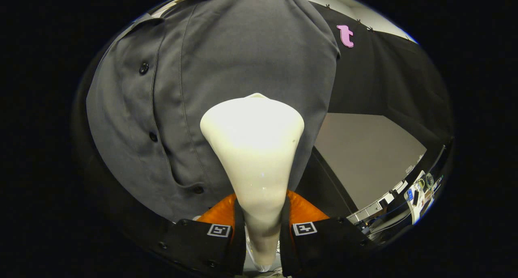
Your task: Iron the clothes twice with a garment steamer, once on the left side and once on the right side.
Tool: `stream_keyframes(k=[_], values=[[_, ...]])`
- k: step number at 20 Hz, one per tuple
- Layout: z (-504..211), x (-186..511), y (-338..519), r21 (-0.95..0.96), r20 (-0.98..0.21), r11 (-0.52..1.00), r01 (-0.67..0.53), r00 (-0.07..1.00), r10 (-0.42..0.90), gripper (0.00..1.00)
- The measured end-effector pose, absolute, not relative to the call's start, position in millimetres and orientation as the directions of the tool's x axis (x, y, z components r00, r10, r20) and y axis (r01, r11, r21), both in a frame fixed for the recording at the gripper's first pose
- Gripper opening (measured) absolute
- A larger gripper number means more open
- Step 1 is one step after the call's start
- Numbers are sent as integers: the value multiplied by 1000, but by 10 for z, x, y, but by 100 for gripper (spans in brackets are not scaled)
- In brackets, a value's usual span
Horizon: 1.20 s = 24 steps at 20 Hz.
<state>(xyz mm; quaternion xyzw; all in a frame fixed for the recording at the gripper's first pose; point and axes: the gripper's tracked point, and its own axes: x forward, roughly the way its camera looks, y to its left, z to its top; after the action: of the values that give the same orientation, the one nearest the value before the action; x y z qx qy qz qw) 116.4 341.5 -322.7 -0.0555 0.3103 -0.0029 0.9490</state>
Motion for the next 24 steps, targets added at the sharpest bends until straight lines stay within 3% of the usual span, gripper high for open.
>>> stream_keyframes(k=[15, 24], values=[[-4311, 1028, 3245, -133, -708, 991, -26, 702, -77, 42], [-4329, 780, 3221, -126, -734, 992, 3, 672, -95, 42]])
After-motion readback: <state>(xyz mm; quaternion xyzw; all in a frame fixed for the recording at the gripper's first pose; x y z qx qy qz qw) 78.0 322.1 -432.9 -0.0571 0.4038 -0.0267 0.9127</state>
